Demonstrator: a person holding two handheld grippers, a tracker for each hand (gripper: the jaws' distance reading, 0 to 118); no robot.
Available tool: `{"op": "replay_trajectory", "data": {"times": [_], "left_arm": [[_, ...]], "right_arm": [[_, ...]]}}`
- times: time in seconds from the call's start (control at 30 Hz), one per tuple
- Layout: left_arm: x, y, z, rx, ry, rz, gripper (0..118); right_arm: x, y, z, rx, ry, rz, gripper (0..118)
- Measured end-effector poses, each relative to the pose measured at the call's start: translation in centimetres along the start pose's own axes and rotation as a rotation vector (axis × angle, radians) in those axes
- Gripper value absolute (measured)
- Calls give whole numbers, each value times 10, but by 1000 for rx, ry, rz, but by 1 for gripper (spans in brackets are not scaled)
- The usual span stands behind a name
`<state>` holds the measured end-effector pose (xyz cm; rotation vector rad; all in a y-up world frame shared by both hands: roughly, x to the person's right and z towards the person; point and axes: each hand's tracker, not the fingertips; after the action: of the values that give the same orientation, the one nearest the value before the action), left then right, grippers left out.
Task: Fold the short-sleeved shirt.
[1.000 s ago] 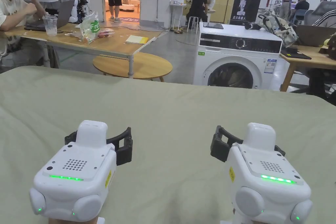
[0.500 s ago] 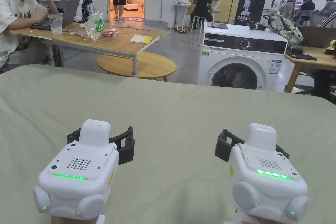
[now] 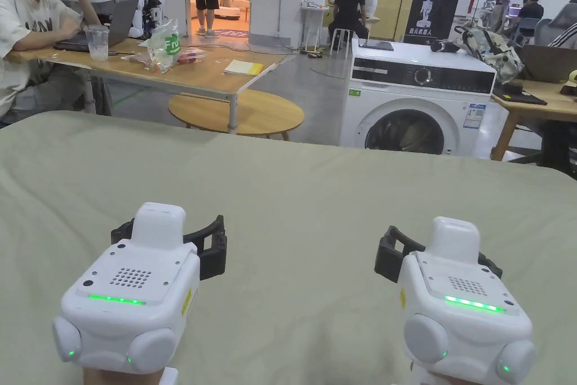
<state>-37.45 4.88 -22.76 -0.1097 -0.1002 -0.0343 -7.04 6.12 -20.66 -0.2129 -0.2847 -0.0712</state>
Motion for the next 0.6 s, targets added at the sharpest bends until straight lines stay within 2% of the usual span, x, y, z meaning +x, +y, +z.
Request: {"op": "replay_trajectory", "data": {"times": [0.47, 0.6], "left_arm": [[-4, 1, -5, -18, -17, 35, 79], [-4, 2, -4, -18, -27, 30, 79]], "right_arm": [[-4, 1, 1, 26, -2, 11, 87], [-4, 0, 0, 7, 27, 22, 87]]}}
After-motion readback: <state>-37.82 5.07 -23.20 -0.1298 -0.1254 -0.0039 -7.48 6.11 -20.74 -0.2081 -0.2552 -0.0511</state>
